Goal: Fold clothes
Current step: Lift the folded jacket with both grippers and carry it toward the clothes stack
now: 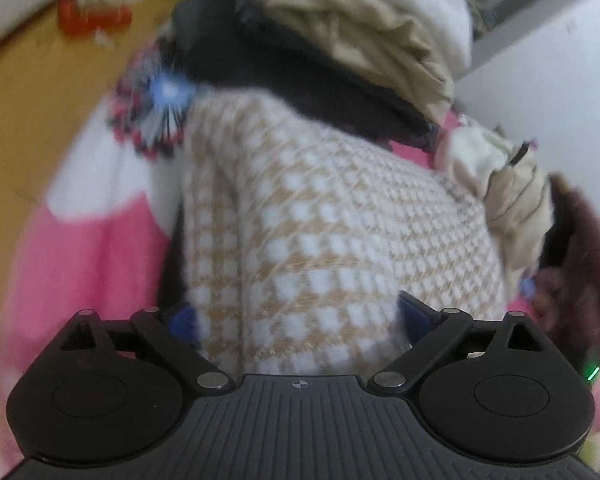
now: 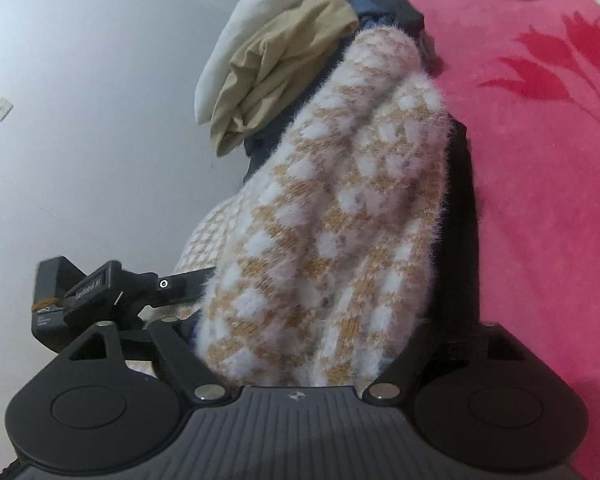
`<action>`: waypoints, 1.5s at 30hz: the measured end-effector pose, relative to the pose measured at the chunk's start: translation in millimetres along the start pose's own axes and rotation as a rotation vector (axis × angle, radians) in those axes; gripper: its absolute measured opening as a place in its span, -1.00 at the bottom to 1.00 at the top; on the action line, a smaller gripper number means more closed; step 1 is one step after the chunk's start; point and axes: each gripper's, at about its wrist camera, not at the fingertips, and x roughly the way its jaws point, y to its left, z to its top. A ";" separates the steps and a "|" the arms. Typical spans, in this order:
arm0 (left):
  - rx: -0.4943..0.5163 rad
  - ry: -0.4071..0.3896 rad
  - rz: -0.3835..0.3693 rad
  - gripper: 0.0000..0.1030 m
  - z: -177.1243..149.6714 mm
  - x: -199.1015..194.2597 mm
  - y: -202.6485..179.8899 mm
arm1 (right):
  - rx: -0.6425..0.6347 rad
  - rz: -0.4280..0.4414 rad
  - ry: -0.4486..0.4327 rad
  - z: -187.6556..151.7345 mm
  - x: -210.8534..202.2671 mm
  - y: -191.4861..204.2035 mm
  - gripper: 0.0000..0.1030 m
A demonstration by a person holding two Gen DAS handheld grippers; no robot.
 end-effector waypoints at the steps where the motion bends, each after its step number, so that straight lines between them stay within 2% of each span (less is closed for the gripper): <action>1: 0.004 -0.002 0.011 0.87 1.4 -4.1 -1.6 | 0.009 -0.005 0.014 -0.8 -3.5 1.2 0.76; 4: 0.009 -0.033 0.043 0.86 1.9 -19.9 -4.3 | 0.016 -0.035 0.048 1.8 -23.6 2.7 0.80; 7: 0.039 -0.125 0.092 0.86 0.3 -41.7 -7.1 | -0.050 -0.070 0.051 0.2 -57.3 9.0 0.80; 9: 0.064 -0.210 0.113 0.86 0.8 -65.0 -14.3 | -0.138 -0.080 -0.007 8.0 -81.8 19.2 0.59; 10: 0.087 -0.251 0.118 0.86 2.4 -70.3 -23.3 | -0.206 -0.086 -0.062 14.5 -90.3 28.7 0.38; 12: 0.136 -0.328 0.122 0.86 8.3 -75.0 -44.7 | -0.335 -0.080 -0.162 30.1 -92.6 48.9 0.30; 15: 0.144 -0.372 0.107 0.85 22.0 -53.5 -70.2 | -0.491 -0.123 -0.249 54.7 -58.2 71.7 0.07; 17: 0.151 -0.347 0.140 0.84 27.6 -23.4 -81.2 | -0.531 -0.182 -0.283 71.2 -21.8 74.1 -0.18; 19: 0.143 -0.314 0.203 0.81 29.6 2.7 -75.1 | -0.528 -0.261 -0.252 77.1 3.2 56.7 -0.29; 20: 0.123 -0.298 0.235 0.81 30.6 12.6 -68.6 | -0.520 -0.304 -0.228 78.9 14.4 45.5 -0.54; 21: 0.103 -0.282 0.267 0.81 31.6 22.6 -62.1 | -0.532 -0.331 -0.210 74.7 19.6 34.9 -0.56; 23: 0.057 -0.314 0.206 0.82 31.4 15.6 -52.4 | -0.583 -0.354 -0.199 56.0 15.7 17.6 -0.57; 25: 0.044 -0.327 0.180 0.82 28.5 13.3 -45.4 | -0.609 -0.351 -0.217 45.4 13.0 11.1 -0.57; 30: 0.067 -0.335 0.220 0.82 25.3 14.5 -52.2 | -0.592 -0.365 -0.196 53.4 17.9 15.6 -0.57; 33: 0.031 -0.353 0.229 0.80 22.1 -6.1 -66.4 | -0.514 -0.333 -0.188 54.4 -20.6 26.9 -0.54; 34: 0.014 -0.363 0.226 0.80 20.2 -15.6 -71.4 | -0.486 -0.311 -0.199 56.6 -33.1 30.1 -0.46; 36: 0.055 -0.398 0.156 0.81 3.7 -45.4 -85.5 | -0.477 -0.259 -0.200 55.6 -52.8 37.7 -0.45; 39: 0.188 -0.403 0.134 0.84 -39.0 -83.4 -113.9 | -0.540 -0.178 -0.151 36.5 -77.3 52.8 -0.45; 41: 0.291 -0.375 0.158 0.85 -73.4 -97.1 -127.9 | -0.614 -0.124 -0.109 16.0 -86.6 64.5 -0.46; 43: 0.366 -0.336 0.204 0.85 -104.2 -95.1 -135.1 | -0.708 -0.104 -0.058 -6.9 -82.3 74.3 -0.46; 45: 0.413 -0.275 0.252 0.85 -130.5 -81.8 -137.4 | -0.774 -0.159 -0.005 -25.8 -64.0 75.3 -0.44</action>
